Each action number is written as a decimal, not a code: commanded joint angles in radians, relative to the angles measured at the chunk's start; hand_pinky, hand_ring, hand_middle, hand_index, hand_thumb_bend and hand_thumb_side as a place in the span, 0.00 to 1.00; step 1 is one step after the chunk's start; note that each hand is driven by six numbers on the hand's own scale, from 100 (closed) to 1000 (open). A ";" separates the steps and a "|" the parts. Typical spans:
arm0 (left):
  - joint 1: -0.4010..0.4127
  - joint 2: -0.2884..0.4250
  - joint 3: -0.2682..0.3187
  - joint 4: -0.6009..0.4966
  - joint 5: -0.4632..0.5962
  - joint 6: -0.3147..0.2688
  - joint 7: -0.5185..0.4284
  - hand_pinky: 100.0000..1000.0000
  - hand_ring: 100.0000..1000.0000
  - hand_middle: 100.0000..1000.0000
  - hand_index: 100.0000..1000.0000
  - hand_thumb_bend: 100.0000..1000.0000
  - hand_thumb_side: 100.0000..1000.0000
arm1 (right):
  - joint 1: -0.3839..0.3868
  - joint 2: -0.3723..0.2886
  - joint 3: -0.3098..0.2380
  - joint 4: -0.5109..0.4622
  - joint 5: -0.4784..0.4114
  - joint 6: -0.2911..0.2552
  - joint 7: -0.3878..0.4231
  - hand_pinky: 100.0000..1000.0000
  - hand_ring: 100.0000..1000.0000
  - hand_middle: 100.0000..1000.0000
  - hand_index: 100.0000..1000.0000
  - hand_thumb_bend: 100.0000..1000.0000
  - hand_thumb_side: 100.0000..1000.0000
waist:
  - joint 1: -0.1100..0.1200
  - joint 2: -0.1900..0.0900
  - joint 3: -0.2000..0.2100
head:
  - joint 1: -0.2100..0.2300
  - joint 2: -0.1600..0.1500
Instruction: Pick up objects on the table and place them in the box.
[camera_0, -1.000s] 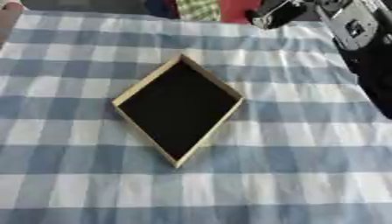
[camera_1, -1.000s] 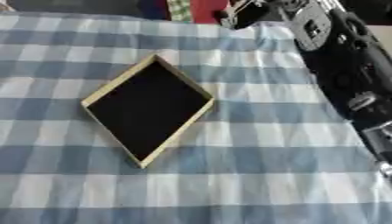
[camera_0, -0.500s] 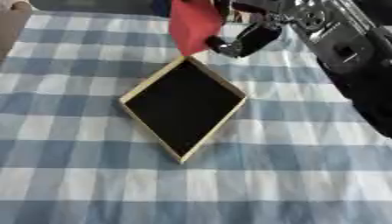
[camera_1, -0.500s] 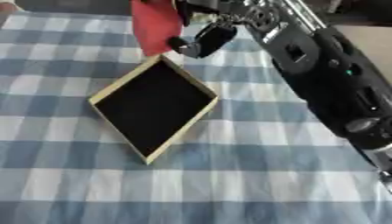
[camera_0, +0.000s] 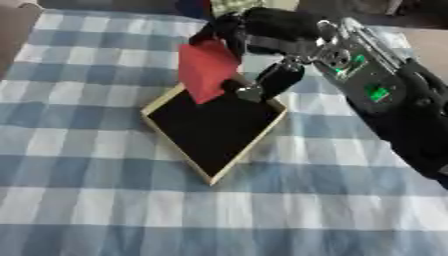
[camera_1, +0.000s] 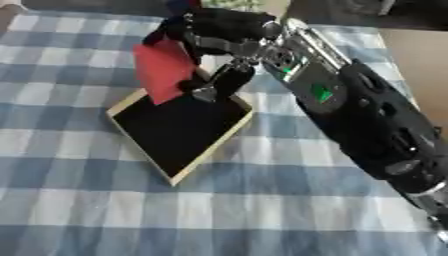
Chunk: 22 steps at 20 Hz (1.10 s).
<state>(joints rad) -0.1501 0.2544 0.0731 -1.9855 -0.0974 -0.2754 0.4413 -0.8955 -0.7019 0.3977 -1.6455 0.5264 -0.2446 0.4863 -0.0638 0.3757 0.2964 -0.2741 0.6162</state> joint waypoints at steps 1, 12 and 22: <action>-0.006 0.015 0.006 -0.014 0.000 0.000 -0.001 0.64 0.64 0.55 0.58 0.00 0.71 | -0.008 0.006 0.001 -0.008 0.022 -0.012 0.003 0.46 0.42 0.42 0.62 0.00 0.00 | 0.004 -0.016 0.003 | 0.005 0.009; -0.011 0.006 -0.001 -0.014 0.002 0.003 -0.011 0.64 0.63 0.55 0.58 0.00 0.71 | 0.027 0.040 0.022 0.042 0.112 -0.070 -0.012 0.47 0.42 0.42 0.60 0.00 0.00 | -0.001 -0.003 0.008 | 0.013 0.005; -0.009 0.003 -0.002 -0.014 0.003 0.006 -0.014 0.64 0.64 0.55 0.58 0.00 0.72 | 0.047 0.042 0.035 0.064 0.139 -0.138 0.021 0.59 0.51 0.52 0.65 0.01 0.00 | 0.000 -0.001 0.007 | 0.013 0.002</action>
<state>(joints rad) -0.1516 0.2521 0.0719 -1.9855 -0.0973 -0.2689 0.4296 -0.8353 -0.6468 0.4387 -1.5741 0.6604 -0.3717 0.5019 -0.0695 0.3921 0.3029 -0.2627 0.6161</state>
